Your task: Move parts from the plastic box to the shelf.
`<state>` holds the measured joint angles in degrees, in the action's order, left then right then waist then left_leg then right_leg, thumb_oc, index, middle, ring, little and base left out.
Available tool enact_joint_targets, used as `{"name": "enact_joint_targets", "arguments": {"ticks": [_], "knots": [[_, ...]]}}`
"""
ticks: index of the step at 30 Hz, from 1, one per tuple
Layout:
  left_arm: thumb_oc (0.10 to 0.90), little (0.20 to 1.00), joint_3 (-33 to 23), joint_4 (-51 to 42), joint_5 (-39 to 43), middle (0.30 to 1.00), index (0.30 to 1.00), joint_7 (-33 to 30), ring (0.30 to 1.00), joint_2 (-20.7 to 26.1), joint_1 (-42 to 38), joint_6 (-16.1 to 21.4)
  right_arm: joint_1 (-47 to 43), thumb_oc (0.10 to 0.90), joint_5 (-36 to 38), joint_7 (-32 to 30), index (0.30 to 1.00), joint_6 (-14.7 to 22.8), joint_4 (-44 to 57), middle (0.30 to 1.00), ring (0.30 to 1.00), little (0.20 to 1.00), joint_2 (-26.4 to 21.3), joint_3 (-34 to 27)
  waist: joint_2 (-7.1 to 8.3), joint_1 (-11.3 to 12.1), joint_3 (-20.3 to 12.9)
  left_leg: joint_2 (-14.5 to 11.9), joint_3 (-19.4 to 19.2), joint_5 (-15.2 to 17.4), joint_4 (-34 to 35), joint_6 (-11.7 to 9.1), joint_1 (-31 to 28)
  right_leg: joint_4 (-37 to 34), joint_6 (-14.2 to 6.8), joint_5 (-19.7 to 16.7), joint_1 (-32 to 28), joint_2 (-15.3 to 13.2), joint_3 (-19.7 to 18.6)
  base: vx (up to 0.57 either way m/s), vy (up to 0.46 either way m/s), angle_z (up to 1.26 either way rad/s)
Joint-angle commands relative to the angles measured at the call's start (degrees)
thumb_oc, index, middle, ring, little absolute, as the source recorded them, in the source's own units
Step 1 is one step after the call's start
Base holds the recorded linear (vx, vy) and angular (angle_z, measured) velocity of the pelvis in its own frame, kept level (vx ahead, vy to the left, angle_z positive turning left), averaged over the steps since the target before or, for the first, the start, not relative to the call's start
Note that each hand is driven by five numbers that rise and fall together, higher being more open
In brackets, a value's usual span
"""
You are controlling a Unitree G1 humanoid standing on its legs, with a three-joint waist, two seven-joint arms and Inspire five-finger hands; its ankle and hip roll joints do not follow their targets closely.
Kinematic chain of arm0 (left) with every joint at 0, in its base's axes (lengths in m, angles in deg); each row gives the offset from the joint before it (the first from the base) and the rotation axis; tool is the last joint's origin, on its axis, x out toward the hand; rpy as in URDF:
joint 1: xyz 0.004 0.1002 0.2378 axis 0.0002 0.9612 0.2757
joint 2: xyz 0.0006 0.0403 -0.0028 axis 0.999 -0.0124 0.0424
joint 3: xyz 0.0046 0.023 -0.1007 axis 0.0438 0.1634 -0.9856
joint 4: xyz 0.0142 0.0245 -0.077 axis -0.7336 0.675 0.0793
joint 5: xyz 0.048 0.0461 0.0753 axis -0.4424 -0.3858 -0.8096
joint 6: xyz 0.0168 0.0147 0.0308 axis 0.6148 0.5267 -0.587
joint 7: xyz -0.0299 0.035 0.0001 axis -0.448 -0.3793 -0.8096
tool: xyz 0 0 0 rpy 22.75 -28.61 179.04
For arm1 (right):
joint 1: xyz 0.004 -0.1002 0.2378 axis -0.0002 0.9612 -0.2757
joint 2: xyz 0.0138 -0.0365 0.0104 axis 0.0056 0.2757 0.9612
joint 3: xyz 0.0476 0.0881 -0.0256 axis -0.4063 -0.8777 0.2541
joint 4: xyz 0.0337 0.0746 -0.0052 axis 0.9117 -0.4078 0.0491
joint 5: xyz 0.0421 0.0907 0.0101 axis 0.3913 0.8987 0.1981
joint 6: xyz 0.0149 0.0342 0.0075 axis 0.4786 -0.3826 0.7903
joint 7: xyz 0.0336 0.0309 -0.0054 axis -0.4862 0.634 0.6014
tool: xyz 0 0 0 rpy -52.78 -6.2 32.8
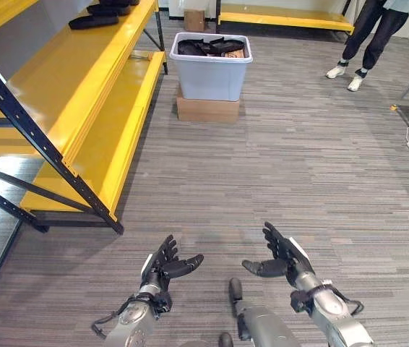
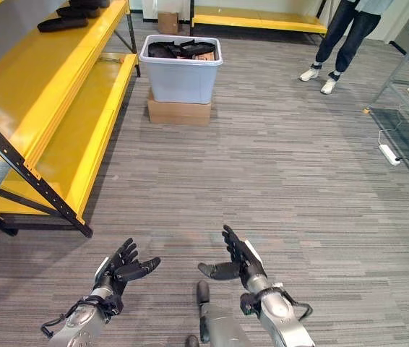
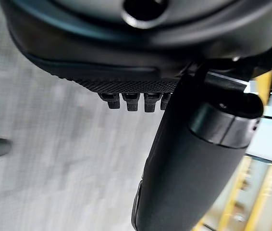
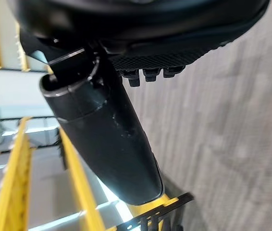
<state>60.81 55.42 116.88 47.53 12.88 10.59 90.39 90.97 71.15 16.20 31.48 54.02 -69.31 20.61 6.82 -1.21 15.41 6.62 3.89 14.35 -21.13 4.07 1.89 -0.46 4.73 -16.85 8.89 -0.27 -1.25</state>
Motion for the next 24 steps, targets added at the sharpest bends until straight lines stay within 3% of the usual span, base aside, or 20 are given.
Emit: {"name": "enact_joint_targets", "arguments": {"ticks": [1,9,24], "knots": [[0.9,1.0,-0.34,-5.39,-1.62,1.0,1.0,0.76,1.0,-1.94,-2.98,4.43,-1.34,0.9,0.88,-1.39,1.0,5.26,5.39,1.0,1.0,1.0,-2.28,-1.02,-4.08,-2.86,-3.46,-1.34,0.25,-4.75,21.8,1.34,-13.85,2.69,-12.81,9.52,-2.15,-1.99,-0.94,0.16,-0.096,-0.07],[0.9,1.0,-0.83,-6.5,-2.14,1.0,1.0,1.29,1.0,-1.53,-3.1,2.75,-1.17,0.9,1.87,-2.26,1.0,4.92,5.83,1.0,1.0,1.0,-1.93,-0.63,-4.09,-3.0,-2.18,-2.03,-0.61,-4.36,19.81,1.72,-12.75,6.21,-12.09,11.2,-0.94,-1.12,-0.54,0.1,-0.081,-0.1],[0.9,1.0,-0.52,-8.52,-2.52,1.0,1.0,2.12,1.0,-0.9,-2.11,3.06,1.21,0.9,2.52,-4.1,1.0,3.9,6.26,1.0,1.0,1.0,-1.52,-1.61,-5.25,-4.93,-1.16,-2.23,-2.91,-3.91,17.48,2.41,-11.82,11.02,-10.95,13.53,0.99,0.26,-0.05,0.05,-0.028,-0.05]]}}
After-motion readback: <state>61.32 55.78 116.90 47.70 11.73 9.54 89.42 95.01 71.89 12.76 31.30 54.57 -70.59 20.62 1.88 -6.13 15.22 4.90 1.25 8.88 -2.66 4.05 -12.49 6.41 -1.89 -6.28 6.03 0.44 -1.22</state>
